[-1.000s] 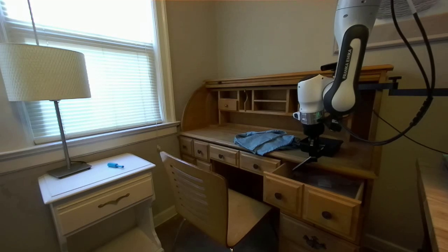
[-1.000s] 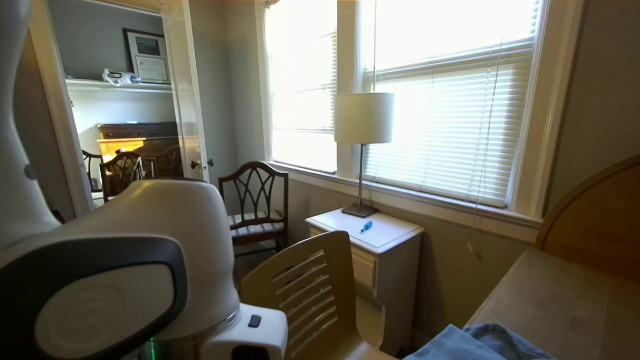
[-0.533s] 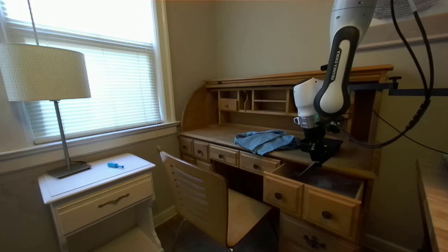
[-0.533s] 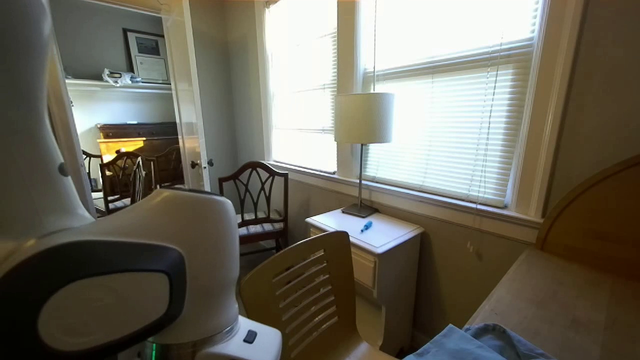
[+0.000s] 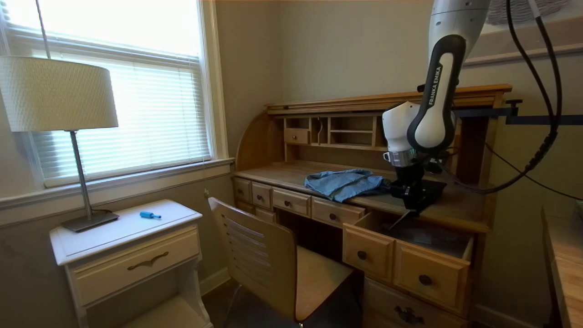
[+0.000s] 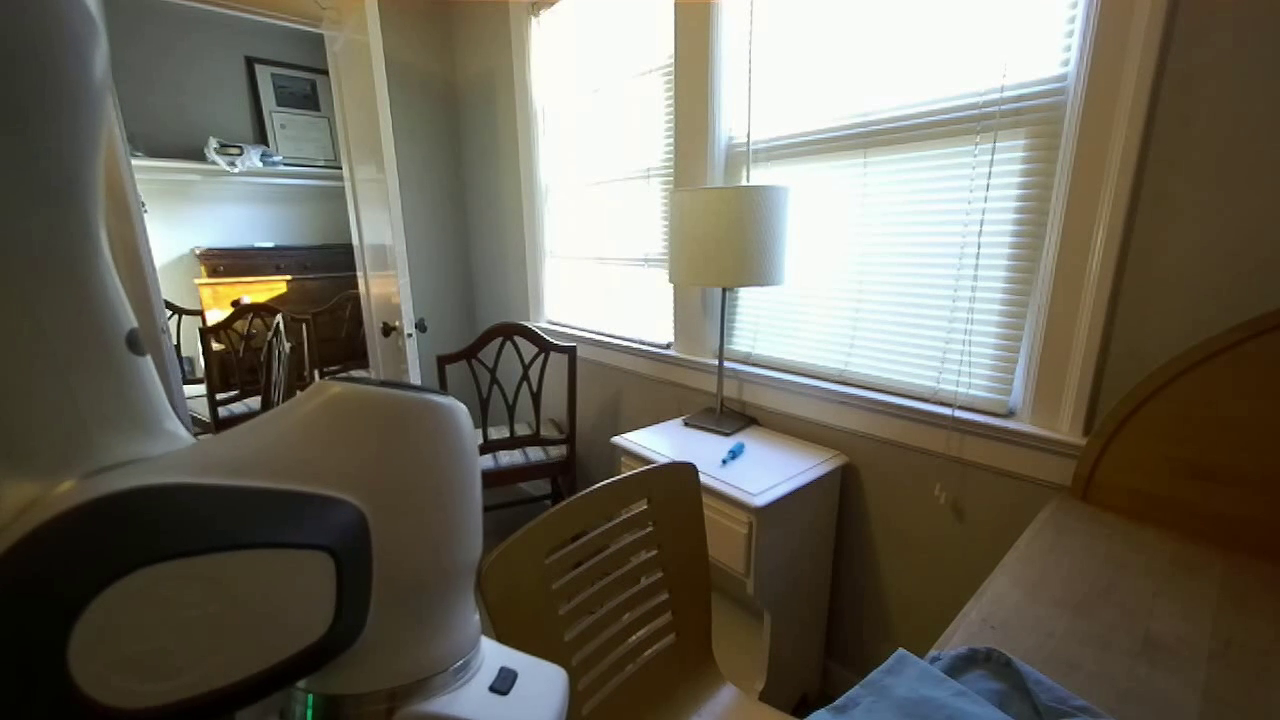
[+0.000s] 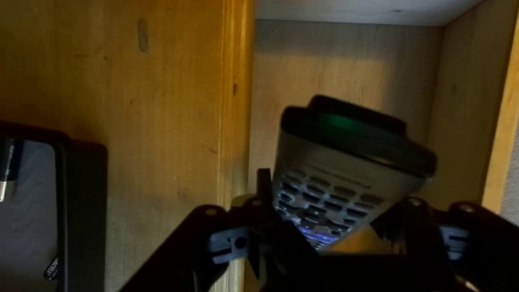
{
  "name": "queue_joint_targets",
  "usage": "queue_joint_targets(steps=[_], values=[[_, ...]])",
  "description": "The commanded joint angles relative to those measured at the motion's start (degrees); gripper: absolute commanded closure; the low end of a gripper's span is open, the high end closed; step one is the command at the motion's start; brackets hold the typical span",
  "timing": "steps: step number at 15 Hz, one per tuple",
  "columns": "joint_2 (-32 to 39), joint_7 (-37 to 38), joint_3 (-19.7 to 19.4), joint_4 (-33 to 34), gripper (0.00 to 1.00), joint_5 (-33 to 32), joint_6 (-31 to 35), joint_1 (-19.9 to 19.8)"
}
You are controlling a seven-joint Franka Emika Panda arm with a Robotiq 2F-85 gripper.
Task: Pick up the remote and put it in the open drawer
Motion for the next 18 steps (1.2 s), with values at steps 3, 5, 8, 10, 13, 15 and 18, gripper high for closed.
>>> queue_joint_targets(steps=[3, 5, 8, 10, 13, 15, 18], values=[[5.79, 2.54, -2.32, 0.54, 0.71, 2.76, 8.74, 4.54], [8.27, 2.06, -2.17, 0.73, 0.71, 4.14, 11.55, 5.33], [11.33, -0.20, -3.62, 0.82, 0.71, 4.55, 14.24, 7.20], [13.69, -2.90, -6.87, 0.97, 0.71, 2.51, 16.39, 10.32], [17.32, -6.45, -11.88, 1.13, 0.71, 2.49, 20.22, 15.53], [19.97, -7.73, -14.04, 1.34, 0.71, 3.74, 23.08, 18.36], [23.02, -7.43, -14.94, 1.52, 0.71, 7.01, 26.68, 21.05]])
